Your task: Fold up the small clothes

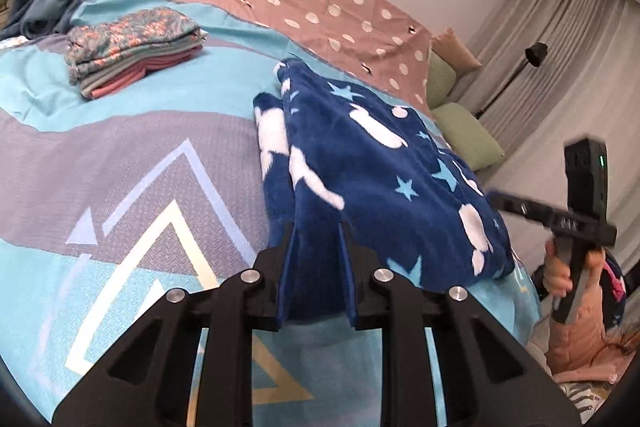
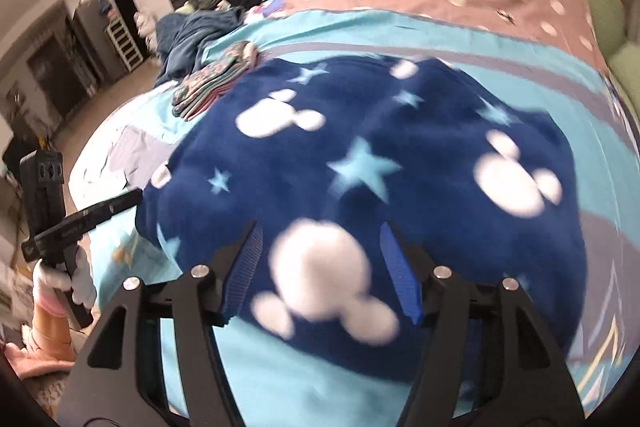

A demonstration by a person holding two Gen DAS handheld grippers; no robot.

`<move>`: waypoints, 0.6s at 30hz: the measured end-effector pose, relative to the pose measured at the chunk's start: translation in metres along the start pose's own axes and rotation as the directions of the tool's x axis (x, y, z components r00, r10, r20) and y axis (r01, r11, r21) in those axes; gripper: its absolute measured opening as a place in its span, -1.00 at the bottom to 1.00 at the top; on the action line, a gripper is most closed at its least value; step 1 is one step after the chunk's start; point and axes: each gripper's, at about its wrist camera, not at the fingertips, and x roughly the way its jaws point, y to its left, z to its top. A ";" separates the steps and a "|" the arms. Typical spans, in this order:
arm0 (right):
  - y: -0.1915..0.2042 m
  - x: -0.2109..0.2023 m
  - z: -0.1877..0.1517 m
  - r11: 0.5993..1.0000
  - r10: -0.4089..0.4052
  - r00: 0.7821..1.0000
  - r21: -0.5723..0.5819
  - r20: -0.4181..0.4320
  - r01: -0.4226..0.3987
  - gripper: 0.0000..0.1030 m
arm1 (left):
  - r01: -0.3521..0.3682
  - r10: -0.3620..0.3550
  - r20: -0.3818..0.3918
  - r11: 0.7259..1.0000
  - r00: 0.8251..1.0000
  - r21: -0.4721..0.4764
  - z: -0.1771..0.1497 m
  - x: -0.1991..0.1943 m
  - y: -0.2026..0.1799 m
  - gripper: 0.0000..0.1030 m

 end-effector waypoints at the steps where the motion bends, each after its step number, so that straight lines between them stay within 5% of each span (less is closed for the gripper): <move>1: 0.007 0.005 0.008 1.000 -0.002 1.000 -0.013 -0.004 0.002 0.26 | 0.019 -0.019 -0.010 1.000 1.000 0.001 -0.001 0.004 0.001 -0.57; 10: 0.064 0.080 0.084 0.994 -0.021 0.997 -0.108 -0.071 0.013 0.34 | 0.113 -0.112 -0.042 0.993 0.993 0.040 0.001 0.011 0.007 -0.38; 18: 0.098 0.179 0.155 0.981 -0.168 0.968 -0.131 -0.188 0.145 0.37 | 0.138 -0.133 -0.058 0.986 0.989 0.098 -0.011 0.009 0.005 -0.25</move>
